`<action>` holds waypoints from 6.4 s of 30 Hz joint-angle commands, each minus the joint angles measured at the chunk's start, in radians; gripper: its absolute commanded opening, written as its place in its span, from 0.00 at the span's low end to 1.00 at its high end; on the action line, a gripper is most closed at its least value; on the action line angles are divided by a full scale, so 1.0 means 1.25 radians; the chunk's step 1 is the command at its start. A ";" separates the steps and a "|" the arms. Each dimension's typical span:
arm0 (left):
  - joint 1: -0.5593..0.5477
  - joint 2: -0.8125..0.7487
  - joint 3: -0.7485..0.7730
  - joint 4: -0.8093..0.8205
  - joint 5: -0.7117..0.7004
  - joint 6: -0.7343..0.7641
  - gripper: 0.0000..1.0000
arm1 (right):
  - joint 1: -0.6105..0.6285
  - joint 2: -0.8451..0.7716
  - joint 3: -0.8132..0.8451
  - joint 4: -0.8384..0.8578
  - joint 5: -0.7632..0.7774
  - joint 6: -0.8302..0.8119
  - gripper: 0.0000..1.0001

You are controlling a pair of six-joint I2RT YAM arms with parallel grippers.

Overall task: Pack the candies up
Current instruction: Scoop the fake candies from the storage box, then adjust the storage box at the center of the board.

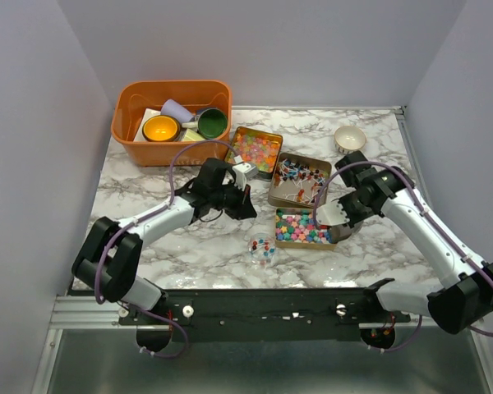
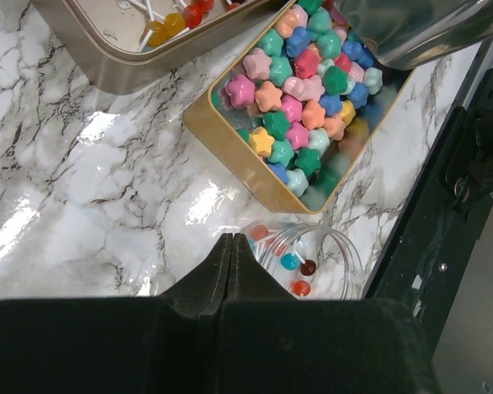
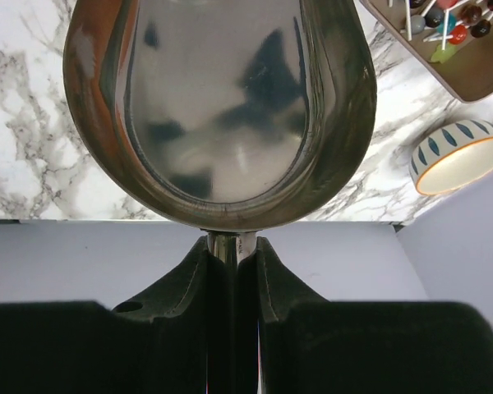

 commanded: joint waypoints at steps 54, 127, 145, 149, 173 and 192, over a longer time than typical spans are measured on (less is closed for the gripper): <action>-0.033 0.247 -0.027 0.265 0.089 -0.098 0.00 | 0.128 0.272 -0.032 0.324 -0.178 0.479 0.01; 0.029 0.364 0.308 -0.007 0.133 -0.055 0.00 | 0.072 0.107 -0.315 0.699 -0.228 0.353 0.01; 0.018 0.436 0.351 -0.058 0.019 -0.036 0.00 | 0.072 0.002 -0.362 0.740 -0.217 0.308 0.01; 0.010 0.434 0.350 -0.048 0.028 -0.042 0.00 | 0.072 -0.024 -0.398 0.755 -0.237 0.255 0.01; 0.005 0.431 0.361 -0.061 0.075 -0.025 0.00 | 0.006 0.014 -0.452 0.804 -0.430 0.426 0.01; 0.032 0.416 0.352 -0.058 0.125 -0.013 0.00 | -0.091 -0.060 -0.442 0.801 -0.466 0.385 0.01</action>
